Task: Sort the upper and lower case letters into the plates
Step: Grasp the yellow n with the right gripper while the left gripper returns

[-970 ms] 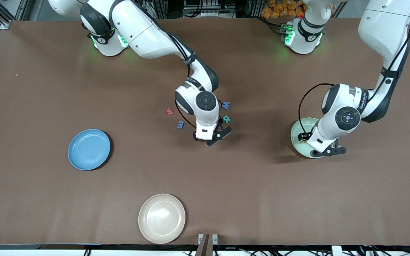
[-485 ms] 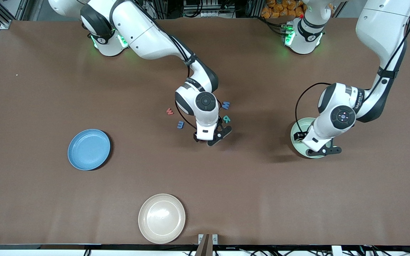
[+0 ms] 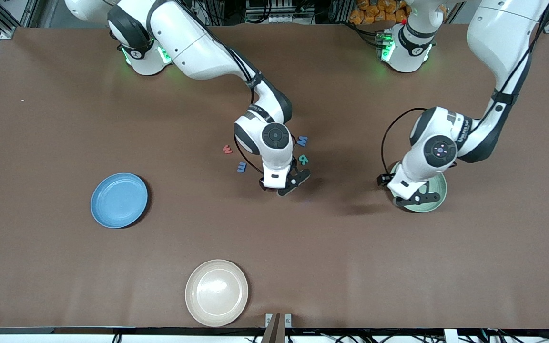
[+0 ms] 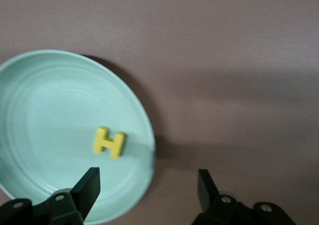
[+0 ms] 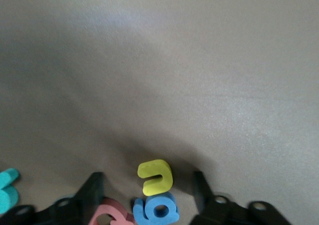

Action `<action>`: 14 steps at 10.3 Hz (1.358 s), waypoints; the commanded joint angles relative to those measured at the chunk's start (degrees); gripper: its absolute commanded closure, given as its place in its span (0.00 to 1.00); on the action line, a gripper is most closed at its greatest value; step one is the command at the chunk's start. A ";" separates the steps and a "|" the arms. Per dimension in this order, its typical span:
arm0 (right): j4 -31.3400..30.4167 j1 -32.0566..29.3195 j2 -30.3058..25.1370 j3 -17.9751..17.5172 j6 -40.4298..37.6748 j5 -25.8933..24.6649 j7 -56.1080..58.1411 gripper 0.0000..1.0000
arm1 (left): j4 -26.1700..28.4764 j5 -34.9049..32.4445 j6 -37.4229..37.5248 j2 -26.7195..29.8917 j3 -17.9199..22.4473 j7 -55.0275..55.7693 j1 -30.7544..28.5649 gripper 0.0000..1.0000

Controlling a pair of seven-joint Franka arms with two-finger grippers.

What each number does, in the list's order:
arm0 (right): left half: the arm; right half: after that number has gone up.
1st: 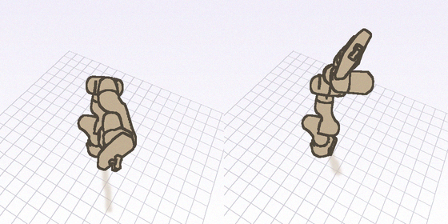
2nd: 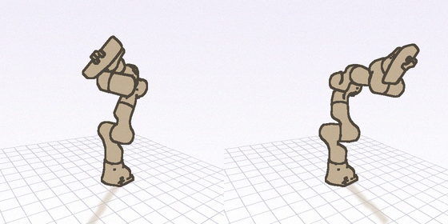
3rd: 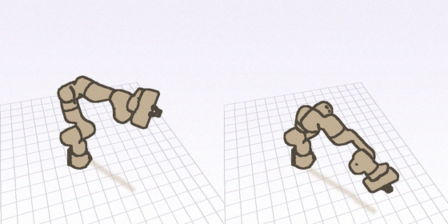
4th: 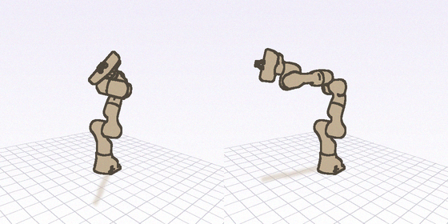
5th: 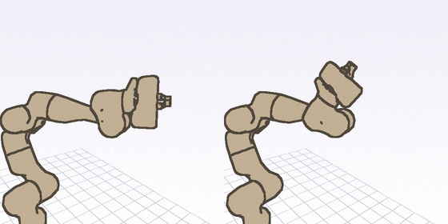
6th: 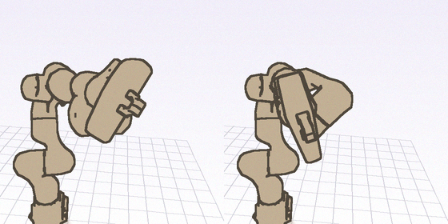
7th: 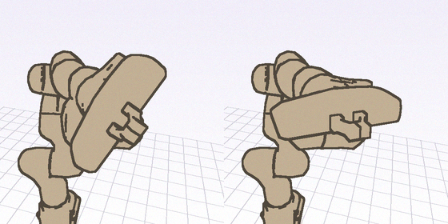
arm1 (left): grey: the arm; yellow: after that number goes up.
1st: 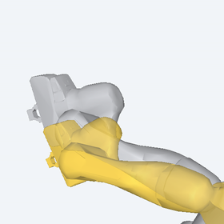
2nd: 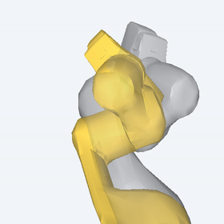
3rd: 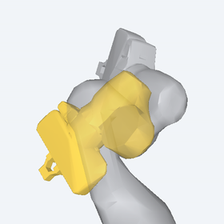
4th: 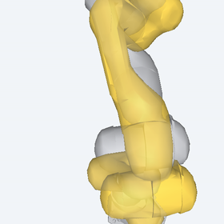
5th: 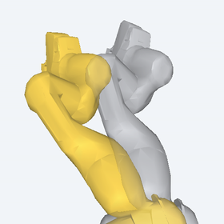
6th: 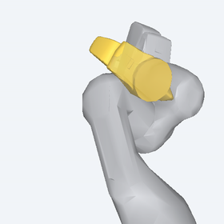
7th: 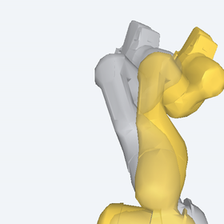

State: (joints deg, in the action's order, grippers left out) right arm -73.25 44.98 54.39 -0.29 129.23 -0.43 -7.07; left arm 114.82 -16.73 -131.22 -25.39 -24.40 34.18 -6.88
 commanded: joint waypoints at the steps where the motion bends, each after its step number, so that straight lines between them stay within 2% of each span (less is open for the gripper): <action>1: 1.27 0.02 1.07 0.03 -0.21 -0.72 -0.22 1.00 | -0.12 -0.67 0.17 0.34 -2.84 6.05 0.28 0.15; 2: 1.27 -0.07 0.98 0.03 -0.12 -0.80 -0.14 1.00 | -0.21 -0.67 0.17 0.16 -3.98 7.99 0.55 0.17; 7: 1.27 -1.73 -1.56 0.64 -0.91 -0.63 -0.57 1.00 | -1.35 -0.67 0.08 -1.42 -4.08 16.53 5.73 0.17; 10: 1.27 -6.64 -4.89 0.91 -3.63 0.16 -0.75 1.00 | -2.49 -0.58 0.08 -2.03 -4.08 21.78 9.15 0.18; 12: 1.18 -11.04 -7.36 0.99 -6.07 0.16 -0.83 1.00 | -4.85 -0.58 0.08 -3.96 -4.08 28.89 13.44 0.18; 14: 1.01 -11.85 -9.29 5.63 -10.75 -0.36 -2.15 1.00 | -7.75 -0.67 0.08 -6.16 -4.08 35.05 16.88 0.18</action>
State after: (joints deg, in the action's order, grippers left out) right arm -71.06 33.27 47.35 3.02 120.63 -0.38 -7.43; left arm 110.42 -16.73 -131.40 -29.03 -28.58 64.92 7.92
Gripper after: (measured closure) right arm 0.714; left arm 0.181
